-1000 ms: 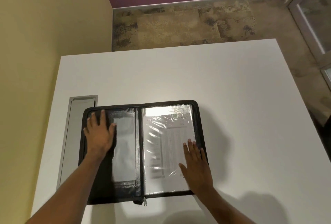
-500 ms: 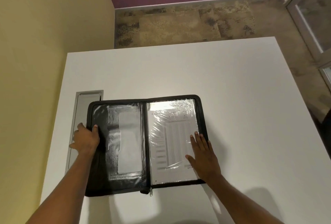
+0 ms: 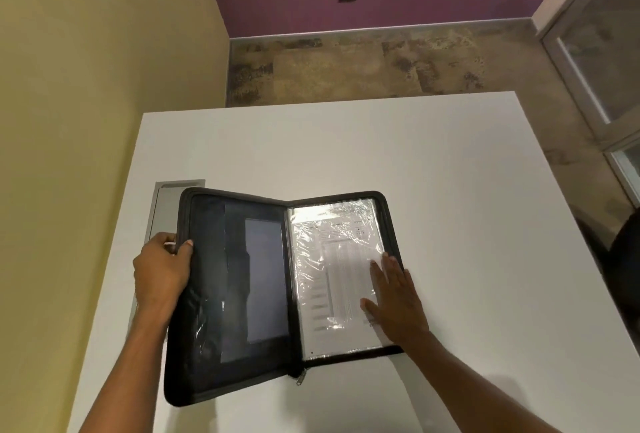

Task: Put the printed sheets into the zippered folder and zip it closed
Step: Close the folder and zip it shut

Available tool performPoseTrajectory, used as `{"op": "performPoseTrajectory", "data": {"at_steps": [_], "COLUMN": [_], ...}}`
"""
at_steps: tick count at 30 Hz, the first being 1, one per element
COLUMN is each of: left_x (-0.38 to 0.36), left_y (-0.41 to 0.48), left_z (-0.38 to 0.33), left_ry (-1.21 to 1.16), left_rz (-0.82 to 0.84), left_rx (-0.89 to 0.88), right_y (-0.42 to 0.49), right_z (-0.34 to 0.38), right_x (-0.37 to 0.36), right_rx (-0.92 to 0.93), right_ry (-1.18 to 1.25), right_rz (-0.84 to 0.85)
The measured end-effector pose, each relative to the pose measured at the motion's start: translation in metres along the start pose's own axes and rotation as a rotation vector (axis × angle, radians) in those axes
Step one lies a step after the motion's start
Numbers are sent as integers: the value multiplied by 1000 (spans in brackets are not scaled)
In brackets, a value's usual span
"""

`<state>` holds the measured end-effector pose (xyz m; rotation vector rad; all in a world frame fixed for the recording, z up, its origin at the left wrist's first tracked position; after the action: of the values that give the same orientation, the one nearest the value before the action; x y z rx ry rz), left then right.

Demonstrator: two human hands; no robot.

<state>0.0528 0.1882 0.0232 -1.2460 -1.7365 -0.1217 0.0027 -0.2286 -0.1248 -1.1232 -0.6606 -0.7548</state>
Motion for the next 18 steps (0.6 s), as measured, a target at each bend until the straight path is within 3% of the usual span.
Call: {"op": "performPoseTrajectory", "data": {"at_steps": [3, 7, 10, 18], "left_x": [3, -1, -11, -58], "left_y": [-24, -49, -66, -103], "left_z": [-23, -53, -71, -99], "left_ry": [-19, -94, -214, -462], "left_rz": [36, 140, 266, 473], "left_rx": [-103, -223, -278, -359], "right_y": [-19, -55, -83, -88], "right_z": [55, 156, 209, 209], "right_x": [29, 80, 111, 108], "right_rx": [108, 319, 468, 281], "right_ry": [135, 436, 486, 445], "right_rz": [-201, -244, -187, -174]}}
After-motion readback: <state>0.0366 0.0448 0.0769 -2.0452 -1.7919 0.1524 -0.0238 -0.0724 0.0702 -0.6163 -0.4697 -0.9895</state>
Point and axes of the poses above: each hand's wrist, its own y-axis towards the middle knuckle, its own x-axis out of the back of the hand, z = x × y, the point moved 2 cm from there along y, towards the middle knuckle, and after that the axes turned 14 degrees about z, right-handed, at the moved point
